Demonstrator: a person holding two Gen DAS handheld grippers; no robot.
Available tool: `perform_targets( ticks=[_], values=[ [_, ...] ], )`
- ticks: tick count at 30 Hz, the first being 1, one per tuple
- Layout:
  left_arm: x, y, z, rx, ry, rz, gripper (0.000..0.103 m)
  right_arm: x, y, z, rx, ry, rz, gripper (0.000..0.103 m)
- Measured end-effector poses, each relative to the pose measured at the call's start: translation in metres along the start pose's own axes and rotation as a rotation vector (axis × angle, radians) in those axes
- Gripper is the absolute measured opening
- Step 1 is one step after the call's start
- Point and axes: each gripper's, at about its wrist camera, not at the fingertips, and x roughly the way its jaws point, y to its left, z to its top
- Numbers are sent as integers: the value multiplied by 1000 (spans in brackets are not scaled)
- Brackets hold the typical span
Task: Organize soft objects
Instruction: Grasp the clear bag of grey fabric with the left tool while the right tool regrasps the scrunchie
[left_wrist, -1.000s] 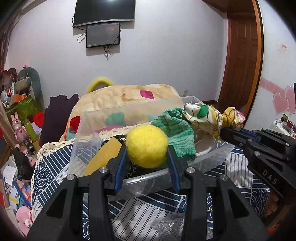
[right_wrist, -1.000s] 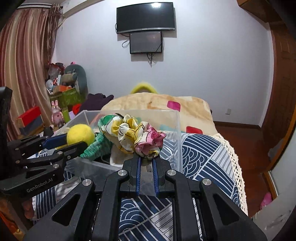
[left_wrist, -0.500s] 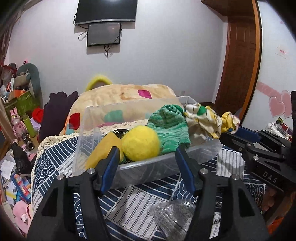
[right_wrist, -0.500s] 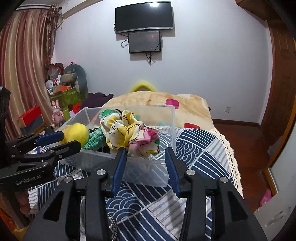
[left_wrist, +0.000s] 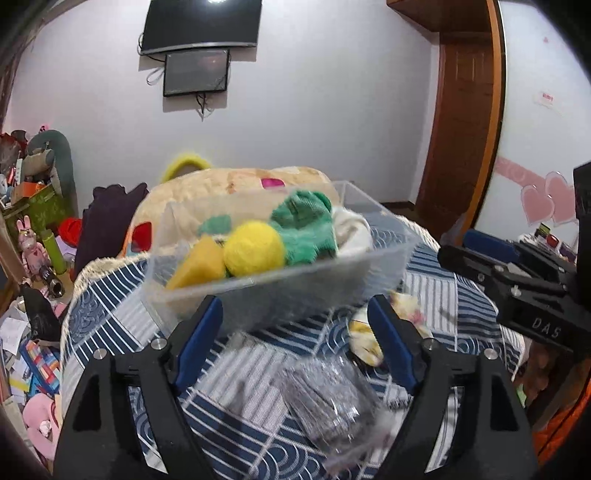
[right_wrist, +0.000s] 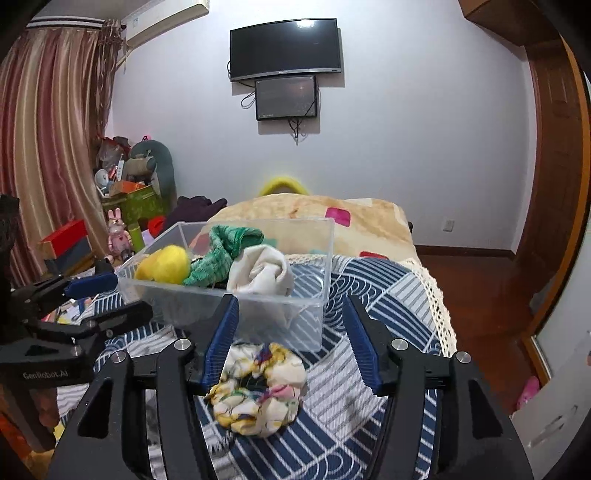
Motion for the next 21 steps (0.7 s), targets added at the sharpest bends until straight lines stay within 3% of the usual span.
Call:
perform_targets(
  ticks=[10,17,21],
  values=[
    [31,-7,-42,-39,145,-39,82,6,9,-28,2,96,54,55],
    [21,13,-56,-93,143,-36,82,15,29,-41,-53,139,94,55],
    [16,22,-65,-114,152,-59,72,20,35,-49,-62,169,107,55]
  ],
)
